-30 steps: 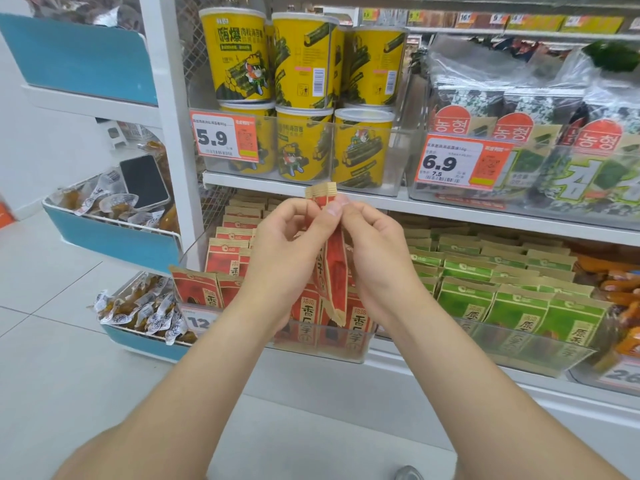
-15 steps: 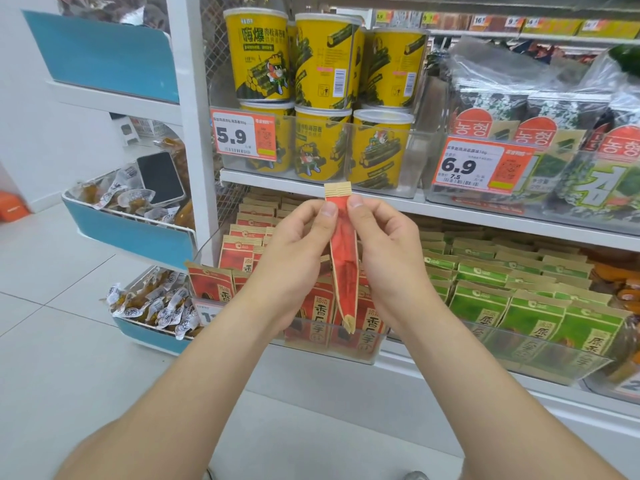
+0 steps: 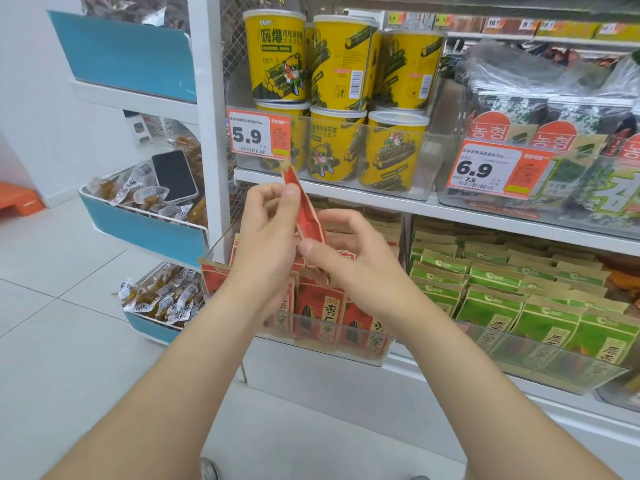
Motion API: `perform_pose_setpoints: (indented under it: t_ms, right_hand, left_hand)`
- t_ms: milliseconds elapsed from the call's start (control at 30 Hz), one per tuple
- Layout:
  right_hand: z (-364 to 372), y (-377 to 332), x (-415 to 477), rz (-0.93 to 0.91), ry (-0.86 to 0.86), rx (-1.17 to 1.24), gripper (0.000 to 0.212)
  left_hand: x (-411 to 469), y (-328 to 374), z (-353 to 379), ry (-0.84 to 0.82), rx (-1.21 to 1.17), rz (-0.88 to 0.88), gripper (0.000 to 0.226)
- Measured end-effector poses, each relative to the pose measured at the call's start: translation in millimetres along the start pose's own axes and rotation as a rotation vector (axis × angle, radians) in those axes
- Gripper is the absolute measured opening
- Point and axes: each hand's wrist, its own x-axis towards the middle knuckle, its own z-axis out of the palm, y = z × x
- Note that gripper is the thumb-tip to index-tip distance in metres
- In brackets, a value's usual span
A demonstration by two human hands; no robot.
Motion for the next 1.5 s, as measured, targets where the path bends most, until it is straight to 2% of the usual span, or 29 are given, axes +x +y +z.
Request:
perform_pose_setpoints:
  t_ms: [67,133,233,300,400,533,733,967,1033,1167,1367,1433,1500]
  right_hand:
    - [2.9,-0.1,1.3,-0.031,0.160,0.017,0.041]
    - [3.0,-0.5,3.7,-0.101,0.264,-0.039,0.043]
    - [2.2,-1.0,4.9,-0.187,0.239,-0.003,0.044]
    - [1.2,-4.4,2.6,-0.192,0.210,0.063,0.040]
    - [-1.6,-5.6,1.2,-0.146,0.207,0.168,0.036]
    - [-6.0,-5.5,2.4,-0.087,0.212,0.247,0.038]
    - [-7.3,-5.3,1.9,-0.098,0.194,0.200,0.034]
    - [-2.7,2.2,6.0,-0.156,0.157,0.085,0.048]
    - [-2.4,4.3,6.6,-0.174,0.159,0.040,0.045]
    - [-0.4,5.7,4.2,-0.174,0.145,-0.013,0.045]
    - [-0.8,8.0,3.9,-0.131,0.029,-0.046,0.041]
    - [0.0,9.1,4.0,-0.162,0.089,-0.155,0.041]
    - [2.7,11.1,2.6,-0.217,0.223,-0.306,0.039]
  left_hand:
    - [-2.2,4.7,-1.6,-0.100,0.015,0.017,0.010]
    - [-5.8,6.0,-2.5,-0.138,0.063,0.046,0.012]
    - [-9.1,1.5,-5.1,-0.115,0.289,0.211,0.024]
    - [-10.0,-2.8,-8.6,-0.161,0.441,0.352,0.024]
    - [-10.6,-7.1,-10.8,-0.247,0.474,0.432,0.017]
    - [-7.9,-8.5,-15.3,-0.372,0.391,0.330,0.017]
    - [-12.7,3.0,-19.6,-0.429,0.372,0.202,0.015]
    - [-13.4,4.9,-25.5,-0.395,0.366,0.137,0.013]
    - [-11.9,5.0,-27.5,-0.370,0.353,0.126,0.011]
    - [-13.0,8.8,-26.0,-0.332,0.322,0.105,0.022]
    - [-17.2,12.8,-22.1,-0.292,0.340,0.084,0.023]
    - [-18.8,12.1,-21.2,-0.304,0.332,0.049,0.026]
    - [-20.5,10.4,-18.4,-0.326,0.320,0.023,0.026]
